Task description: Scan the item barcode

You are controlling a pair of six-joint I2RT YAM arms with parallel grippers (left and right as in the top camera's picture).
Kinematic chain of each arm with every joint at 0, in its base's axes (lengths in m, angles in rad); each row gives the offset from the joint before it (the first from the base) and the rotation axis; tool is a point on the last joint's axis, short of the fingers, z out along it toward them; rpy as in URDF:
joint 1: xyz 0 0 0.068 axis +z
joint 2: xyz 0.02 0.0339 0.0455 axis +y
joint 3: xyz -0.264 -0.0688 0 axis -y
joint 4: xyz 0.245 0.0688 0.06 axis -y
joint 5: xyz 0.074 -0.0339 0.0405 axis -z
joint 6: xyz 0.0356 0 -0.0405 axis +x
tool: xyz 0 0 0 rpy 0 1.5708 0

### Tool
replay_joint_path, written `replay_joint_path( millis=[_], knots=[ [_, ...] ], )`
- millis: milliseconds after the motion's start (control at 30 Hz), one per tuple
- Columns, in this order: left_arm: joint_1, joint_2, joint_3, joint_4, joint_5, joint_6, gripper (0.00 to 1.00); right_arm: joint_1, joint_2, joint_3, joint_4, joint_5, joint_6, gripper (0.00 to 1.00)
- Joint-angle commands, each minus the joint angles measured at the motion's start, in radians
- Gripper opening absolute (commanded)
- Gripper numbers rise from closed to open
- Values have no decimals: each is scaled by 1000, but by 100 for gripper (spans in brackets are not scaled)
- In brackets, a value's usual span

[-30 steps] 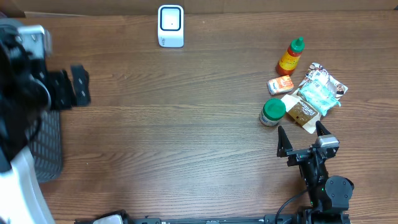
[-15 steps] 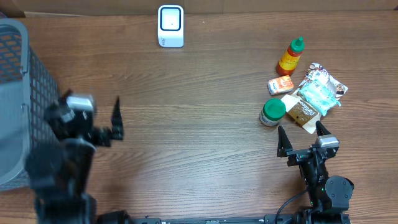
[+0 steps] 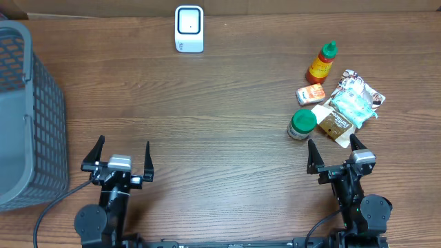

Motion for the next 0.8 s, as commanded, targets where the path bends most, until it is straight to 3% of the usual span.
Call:
replay_joint_path(
  millis=[0, 300, 767],
  knots=[
    [-6, -70, -53, 17, 4, 15, 100, -4, -12, -10, 5, -5, 3, 100],
    [-6, -74, -171, 29, -5, 20, 99, -4, -12, -10, 6, -5, 3, 100],
    [-6, -73, -175, 39, -47, 19, 100, -4, -12, -10, 6, -5, 3, 100]
  ],
)
